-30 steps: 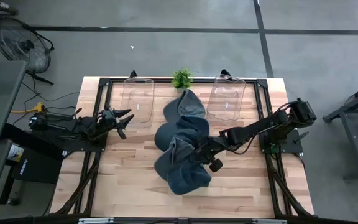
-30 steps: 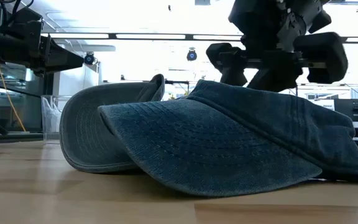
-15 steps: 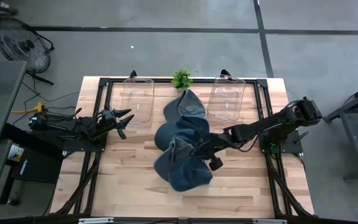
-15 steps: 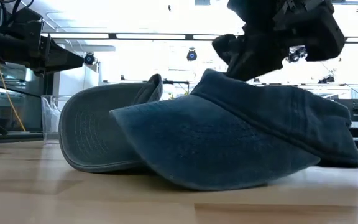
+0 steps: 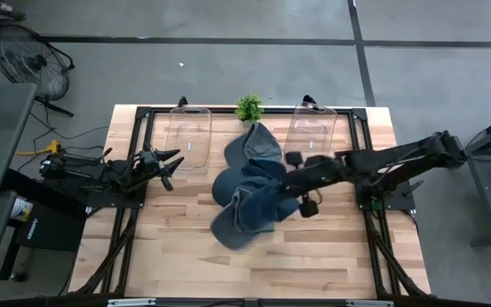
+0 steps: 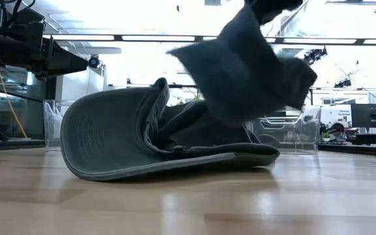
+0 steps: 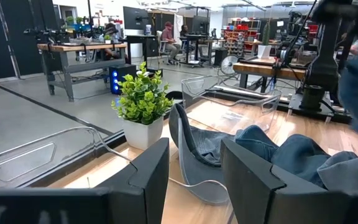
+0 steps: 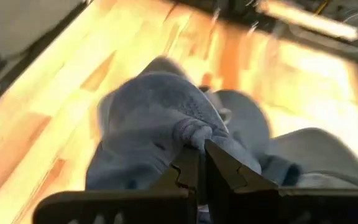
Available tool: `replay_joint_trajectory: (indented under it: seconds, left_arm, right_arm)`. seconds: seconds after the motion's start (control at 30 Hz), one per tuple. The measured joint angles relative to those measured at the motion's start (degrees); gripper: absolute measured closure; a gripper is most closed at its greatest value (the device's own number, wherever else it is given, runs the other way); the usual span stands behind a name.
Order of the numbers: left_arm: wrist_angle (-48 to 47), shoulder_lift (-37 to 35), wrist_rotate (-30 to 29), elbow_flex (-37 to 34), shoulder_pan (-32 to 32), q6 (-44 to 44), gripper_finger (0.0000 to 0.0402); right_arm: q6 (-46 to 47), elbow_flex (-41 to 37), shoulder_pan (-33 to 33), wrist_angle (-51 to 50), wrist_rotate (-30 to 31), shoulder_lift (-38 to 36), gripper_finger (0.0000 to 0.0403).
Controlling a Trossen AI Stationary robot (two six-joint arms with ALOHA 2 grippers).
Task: Pick & Place hat
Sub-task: Put the bottom blue cap into the right transparent bin
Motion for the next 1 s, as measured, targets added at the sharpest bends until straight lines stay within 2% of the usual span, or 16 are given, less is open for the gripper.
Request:
replay_joint_trajectory:
  seconds: [0.1, 0.33, 0.47, 0.73, 1.0]
  left_arm:
    - [0.0, 0.01, 0.0, 0.01, -0.01, 0.0, 0.0259]
    - [0.0, 0.0, 0.0, 0.0, -0.01, 0.0, 0.0259]
    - [0.0, -0.01, 0.01, 0.0, 0.0, 0.0, 0.0259]
    - [0.01, 0.01, 0.0, 0.01, 0.0, 0.0, 0.0259]
    - [0.02, 0.0, 0.0, 0.0, 0.01, 0.0, 0.0259]
  right_arm:
    - [0.61, 1.8, -0.38, -3.55, 2.66, -3.35, 0.0399]
    - [0.57, 4.01, -3.16, -11.91, 15.64, -9.27, 0.04]
    - [1.16, 5.4, -5.82, -17.64, 20.17, -10.56, 0.0401]
    - [2.4, 12.3, -15.0, -28.96, 23.96, -8.69, 0.0402]
    - [2.14, 19.5, -22.74, -36.54, 28.35, -2.59, 0.0403]
